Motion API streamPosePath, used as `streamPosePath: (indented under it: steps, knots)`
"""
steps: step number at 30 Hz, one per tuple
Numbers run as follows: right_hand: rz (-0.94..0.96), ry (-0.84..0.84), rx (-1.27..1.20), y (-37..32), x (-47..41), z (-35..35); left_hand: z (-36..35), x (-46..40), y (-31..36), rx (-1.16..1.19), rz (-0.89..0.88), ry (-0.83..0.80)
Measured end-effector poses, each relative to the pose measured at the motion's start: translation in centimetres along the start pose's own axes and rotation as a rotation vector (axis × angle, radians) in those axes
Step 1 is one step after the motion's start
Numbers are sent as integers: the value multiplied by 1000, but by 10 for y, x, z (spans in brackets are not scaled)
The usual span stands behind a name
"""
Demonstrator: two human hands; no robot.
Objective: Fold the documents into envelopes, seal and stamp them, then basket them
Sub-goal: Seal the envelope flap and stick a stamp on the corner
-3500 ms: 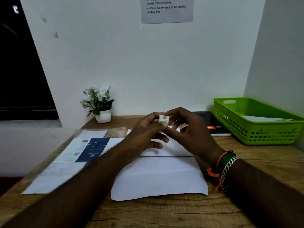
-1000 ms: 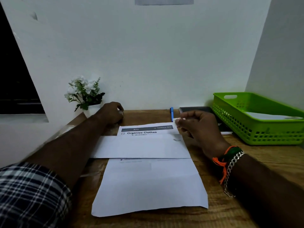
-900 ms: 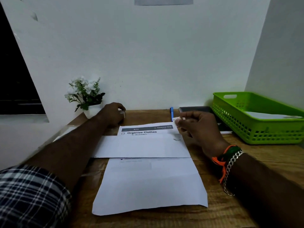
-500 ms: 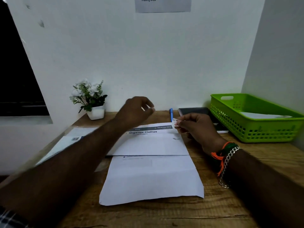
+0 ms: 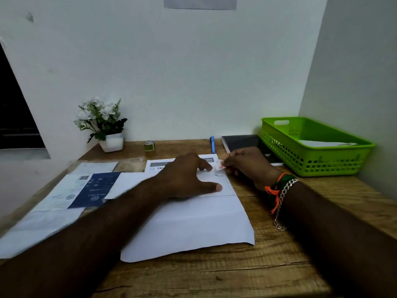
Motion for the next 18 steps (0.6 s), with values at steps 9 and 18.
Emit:
streamPosePath:
  steps: [9, 18]
  knots:
    - [42, 32, 186, 4, -9, -9, -7, -4, -3, -63, 23, 1]
    - [68, 104, 305, 4, -11, -10, -6, -3, -1, -78, 10, -3]
Point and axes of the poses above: each hand's wrist, its own x-axis away from the middle knuckle, its own z-axis out of the back of the hand, y = z × x, the point moved 6 cm from there along -x, towards the middle knuckle, and after that the axes turned 8 degrees about y, right-handed, at the moved point
